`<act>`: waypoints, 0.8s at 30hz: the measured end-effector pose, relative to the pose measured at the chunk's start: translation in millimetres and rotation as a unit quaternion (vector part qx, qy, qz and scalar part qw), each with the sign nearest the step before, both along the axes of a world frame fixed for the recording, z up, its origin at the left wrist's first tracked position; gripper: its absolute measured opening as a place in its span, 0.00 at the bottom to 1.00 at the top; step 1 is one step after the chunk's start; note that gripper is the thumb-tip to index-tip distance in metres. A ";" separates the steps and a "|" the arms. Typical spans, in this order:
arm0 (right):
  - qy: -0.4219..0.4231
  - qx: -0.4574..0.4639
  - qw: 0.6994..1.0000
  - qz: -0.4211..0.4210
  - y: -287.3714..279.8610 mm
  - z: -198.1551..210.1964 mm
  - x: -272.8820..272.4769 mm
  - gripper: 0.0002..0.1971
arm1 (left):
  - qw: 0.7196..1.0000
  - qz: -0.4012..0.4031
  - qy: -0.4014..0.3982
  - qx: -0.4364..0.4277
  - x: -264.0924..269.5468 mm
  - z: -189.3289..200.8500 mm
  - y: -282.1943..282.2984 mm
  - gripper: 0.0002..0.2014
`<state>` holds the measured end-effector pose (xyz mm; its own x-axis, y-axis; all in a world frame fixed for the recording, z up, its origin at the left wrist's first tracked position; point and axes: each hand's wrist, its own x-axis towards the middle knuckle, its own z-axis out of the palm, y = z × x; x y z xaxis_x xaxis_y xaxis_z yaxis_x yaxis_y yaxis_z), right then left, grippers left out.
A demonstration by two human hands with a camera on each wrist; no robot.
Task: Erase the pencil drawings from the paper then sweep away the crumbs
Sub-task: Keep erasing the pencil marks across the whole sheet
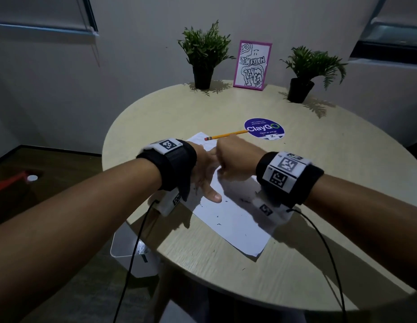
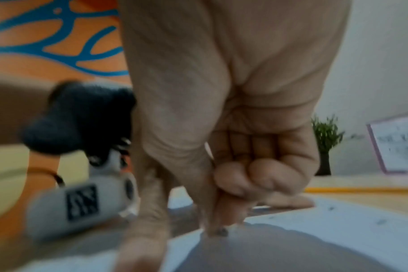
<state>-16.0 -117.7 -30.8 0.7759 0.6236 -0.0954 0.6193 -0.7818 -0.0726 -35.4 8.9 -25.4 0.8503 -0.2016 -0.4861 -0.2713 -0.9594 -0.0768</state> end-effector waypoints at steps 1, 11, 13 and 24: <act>0.022 0.006 1.000 0.021 1.7 -1.0 -5.0 0.11 | 1.000 0.017 -0.001 -0.011 0.5 1.5 -0.3 0.40; 0.131 0.037 0.990 -0.024 -34.2 9.2 20.1 0.10 | 0.999 -0.036 0.015 0.016 0.9 -2.4 3.2 0.63; 0.164 0.053 0.985 0.003 -40.4 10.7 9.9 0.09 | 0.999 -0.030 0.019 0.003 1.9 -3.8 4.2 0.64; 0.089 -0.100 0.986 -0.099 -81.8 2.4 9.6 0.29 | 0.998 -0.024 0.018 -0.048 -11.7 -5.7 11.9 0.59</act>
<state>-6.4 -199.4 -28.4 0.8404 0.4164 -0.3469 0.4448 -0.8956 0.0024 -47.1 20.8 -31.2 0.8214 -0.2889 -0.4917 -0.3179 -0.9478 0.0259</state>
